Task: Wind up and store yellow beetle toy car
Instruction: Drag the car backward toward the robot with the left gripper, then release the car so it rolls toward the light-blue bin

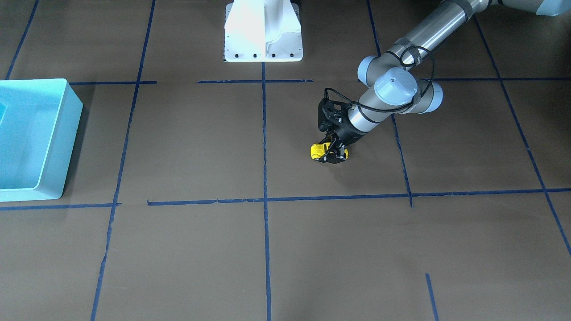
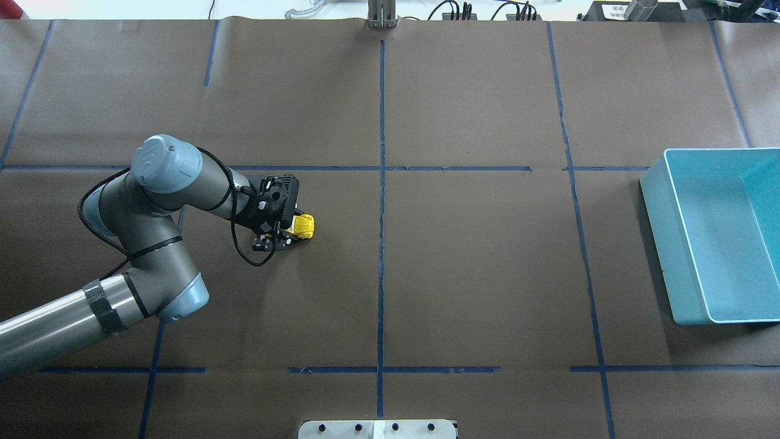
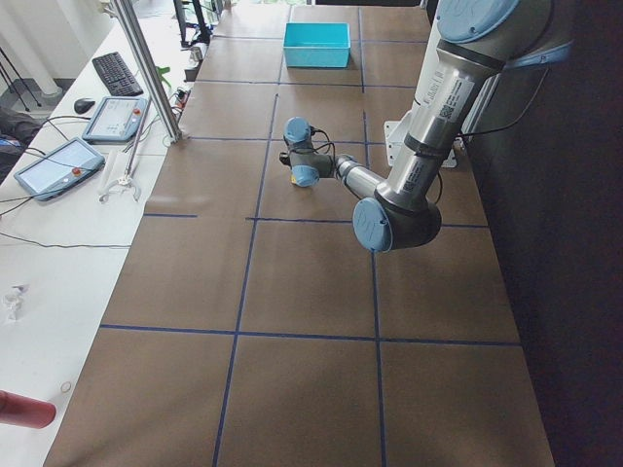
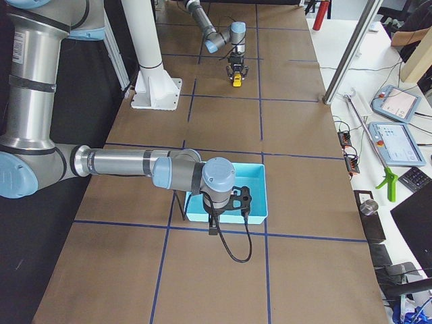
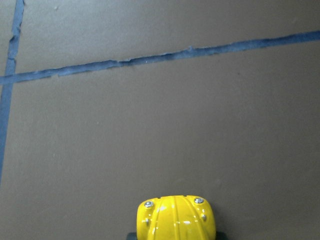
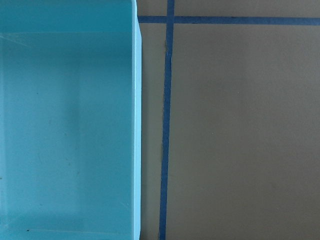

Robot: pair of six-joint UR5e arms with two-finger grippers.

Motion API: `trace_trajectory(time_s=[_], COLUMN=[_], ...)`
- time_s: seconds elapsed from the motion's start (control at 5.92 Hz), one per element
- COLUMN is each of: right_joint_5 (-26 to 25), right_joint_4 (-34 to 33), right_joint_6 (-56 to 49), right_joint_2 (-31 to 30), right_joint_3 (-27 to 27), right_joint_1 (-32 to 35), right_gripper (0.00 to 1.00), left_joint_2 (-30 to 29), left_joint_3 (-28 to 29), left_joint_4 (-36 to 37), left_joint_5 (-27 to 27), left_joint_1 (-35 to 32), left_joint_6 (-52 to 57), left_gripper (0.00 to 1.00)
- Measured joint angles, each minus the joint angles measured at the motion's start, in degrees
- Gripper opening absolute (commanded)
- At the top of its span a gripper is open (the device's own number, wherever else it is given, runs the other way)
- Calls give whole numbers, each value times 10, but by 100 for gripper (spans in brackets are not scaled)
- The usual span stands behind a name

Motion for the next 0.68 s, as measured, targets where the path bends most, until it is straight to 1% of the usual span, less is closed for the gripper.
trace_trajectory(time_s=[0.17, 0.34, 0.68], right_joint_5=[1, 3, 6], right_joint_4=[0, 0, 0], right_joint_6=[0, 0, 0], right_joint_2=[0, 0, 0], right_joint_3=[0, 0, 0], right_joint_1=[0, 0, 0], right_gripper=[100, 100, 100], left_joint_2=[7, 14, 28], left_joint_3=[-3, -4, -14], left_joint_4=[-7, -12, -14], left_joint_5=[-28, -43, -51], left_joint_1=[-16, -26, -36], left_joint_6=[-7, -13, -15], left_gripper=[100, 100, 100])
